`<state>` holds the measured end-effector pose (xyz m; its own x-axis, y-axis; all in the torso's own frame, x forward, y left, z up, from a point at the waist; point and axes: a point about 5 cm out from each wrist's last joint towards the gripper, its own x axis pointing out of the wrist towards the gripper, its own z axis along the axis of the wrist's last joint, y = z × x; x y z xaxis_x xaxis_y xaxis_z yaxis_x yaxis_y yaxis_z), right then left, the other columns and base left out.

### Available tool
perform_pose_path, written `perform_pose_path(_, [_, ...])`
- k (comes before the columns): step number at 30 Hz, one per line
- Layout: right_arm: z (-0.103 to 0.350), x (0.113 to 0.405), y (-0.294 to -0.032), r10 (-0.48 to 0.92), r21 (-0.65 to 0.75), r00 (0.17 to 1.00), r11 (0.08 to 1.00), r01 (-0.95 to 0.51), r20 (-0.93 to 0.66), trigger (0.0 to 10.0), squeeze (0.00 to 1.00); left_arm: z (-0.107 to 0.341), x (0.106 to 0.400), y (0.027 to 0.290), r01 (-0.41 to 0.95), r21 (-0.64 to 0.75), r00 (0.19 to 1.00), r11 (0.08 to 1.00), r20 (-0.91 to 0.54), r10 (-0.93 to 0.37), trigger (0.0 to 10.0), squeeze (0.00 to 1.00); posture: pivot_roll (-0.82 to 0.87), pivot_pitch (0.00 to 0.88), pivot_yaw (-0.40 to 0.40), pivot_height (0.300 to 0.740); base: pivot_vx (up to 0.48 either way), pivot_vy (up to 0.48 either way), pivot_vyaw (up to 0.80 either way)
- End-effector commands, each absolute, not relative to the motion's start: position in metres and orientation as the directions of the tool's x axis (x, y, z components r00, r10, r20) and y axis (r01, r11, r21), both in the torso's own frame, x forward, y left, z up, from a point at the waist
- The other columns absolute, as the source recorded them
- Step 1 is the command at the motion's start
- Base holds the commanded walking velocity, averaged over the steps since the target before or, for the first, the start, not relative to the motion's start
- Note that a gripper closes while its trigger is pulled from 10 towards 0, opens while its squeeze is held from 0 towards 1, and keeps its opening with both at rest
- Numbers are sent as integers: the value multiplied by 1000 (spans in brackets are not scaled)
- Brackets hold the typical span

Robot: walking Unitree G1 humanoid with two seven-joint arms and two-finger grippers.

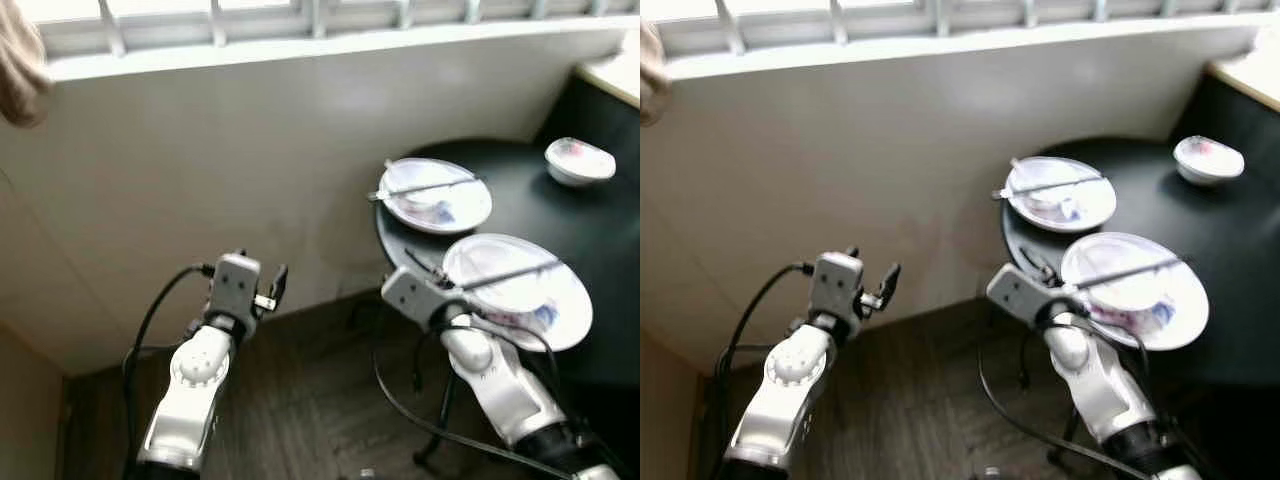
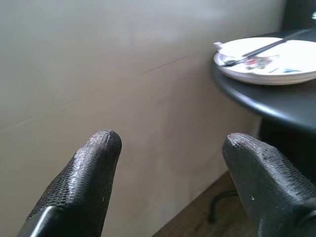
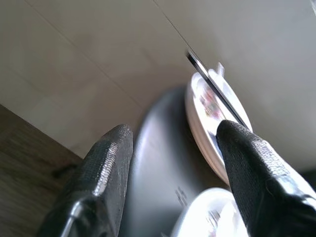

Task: Kitchen organization

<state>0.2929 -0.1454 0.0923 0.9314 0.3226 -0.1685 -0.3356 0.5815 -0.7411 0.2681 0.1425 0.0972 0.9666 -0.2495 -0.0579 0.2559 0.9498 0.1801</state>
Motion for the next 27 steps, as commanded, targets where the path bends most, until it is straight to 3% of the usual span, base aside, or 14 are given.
perform_pose_path(1, [95,292,-147,337,-768,929,551,-327,-154,10000,0,98,269,138,273,168,962,947,-59,-266,10000,0,-61,0,-41,740,0,0,0])
perform_pose_path(13, [117,290,-132,444,-691,896,648,-319,3,10000,0,98,271,138,270,161,963,949,-59,-264,10000,0,-63,0,-41,740,0,0,0])
perform_pose_path(18, [104,291,-141,406,-713,903,589,-379,-145,10000,0,98,272,138,273,158,962,949,-60,-267,10000,0,-67,0,-40,740,0,0,0])
perform_pose_path(27, [106,285,-150,359,-751,902,521,-406,-238,10000,0,98,272,140,276,154,961,949,-63,-269,10000,0,-75,0,-37,740,0,0,0])
